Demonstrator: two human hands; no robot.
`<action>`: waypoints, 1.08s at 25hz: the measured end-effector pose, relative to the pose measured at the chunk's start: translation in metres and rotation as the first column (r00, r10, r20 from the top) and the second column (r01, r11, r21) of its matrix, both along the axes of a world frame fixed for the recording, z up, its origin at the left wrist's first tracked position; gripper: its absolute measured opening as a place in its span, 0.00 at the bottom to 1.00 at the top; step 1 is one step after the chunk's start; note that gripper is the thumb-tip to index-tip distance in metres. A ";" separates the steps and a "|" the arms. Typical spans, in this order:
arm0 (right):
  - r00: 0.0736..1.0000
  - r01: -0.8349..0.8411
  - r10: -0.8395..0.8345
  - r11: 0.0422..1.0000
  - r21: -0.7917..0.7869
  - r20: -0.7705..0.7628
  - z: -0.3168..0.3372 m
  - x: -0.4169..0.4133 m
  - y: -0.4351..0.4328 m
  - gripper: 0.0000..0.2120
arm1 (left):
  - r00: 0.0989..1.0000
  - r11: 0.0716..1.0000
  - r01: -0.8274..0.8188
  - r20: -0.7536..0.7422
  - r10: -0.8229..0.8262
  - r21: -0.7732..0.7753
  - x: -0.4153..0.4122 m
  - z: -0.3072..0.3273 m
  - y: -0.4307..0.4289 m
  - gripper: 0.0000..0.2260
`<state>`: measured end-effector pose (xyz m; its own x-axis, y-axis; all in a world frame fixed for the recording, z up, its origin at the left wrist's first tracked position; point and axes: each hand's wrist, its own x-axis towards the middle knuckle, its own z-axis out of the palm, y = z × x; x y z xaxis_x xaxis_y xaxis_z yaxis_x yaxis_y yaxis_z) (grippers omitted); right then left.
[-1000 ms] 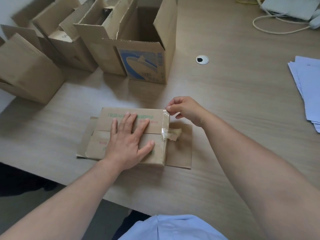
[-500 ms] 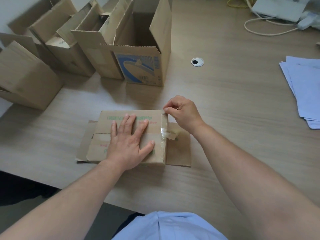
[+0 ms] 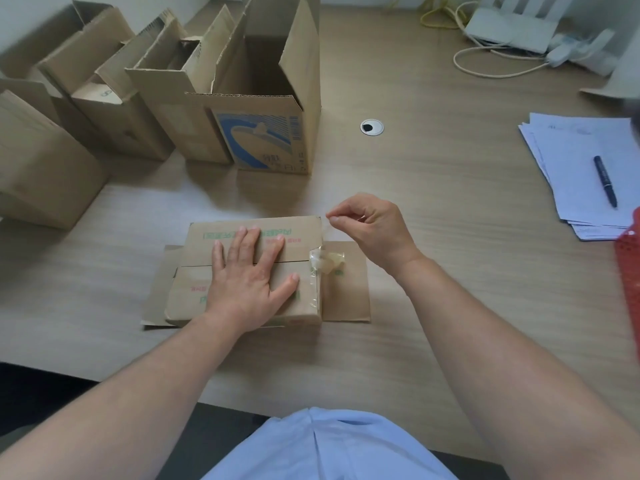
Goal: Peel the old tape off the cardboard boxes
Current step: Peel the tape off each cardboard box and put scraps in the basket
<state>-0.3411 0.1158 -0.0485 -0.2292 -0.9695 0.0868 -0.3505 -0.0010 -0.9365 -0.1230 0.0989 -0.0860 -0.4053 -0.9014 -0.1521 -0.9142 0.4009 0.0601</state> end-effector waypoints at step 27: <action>0.871 0.340 -0.050 0.780 0.526 -0.489 -0.009 0.045 0.014 0.33 | 0.998 0.997 0.062 0.030 -0.063 0.037 0.000 -0.005 -0.006 0.37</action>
<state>-0.2960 0.1297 -0.0573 -0.4982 -0.7988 -0.3372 -0.6379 0.6010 -0.4816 -0.1226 0.0931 -0.0912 -0.4550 -0.8684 -0.1974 -0.8892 0.4551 0.0476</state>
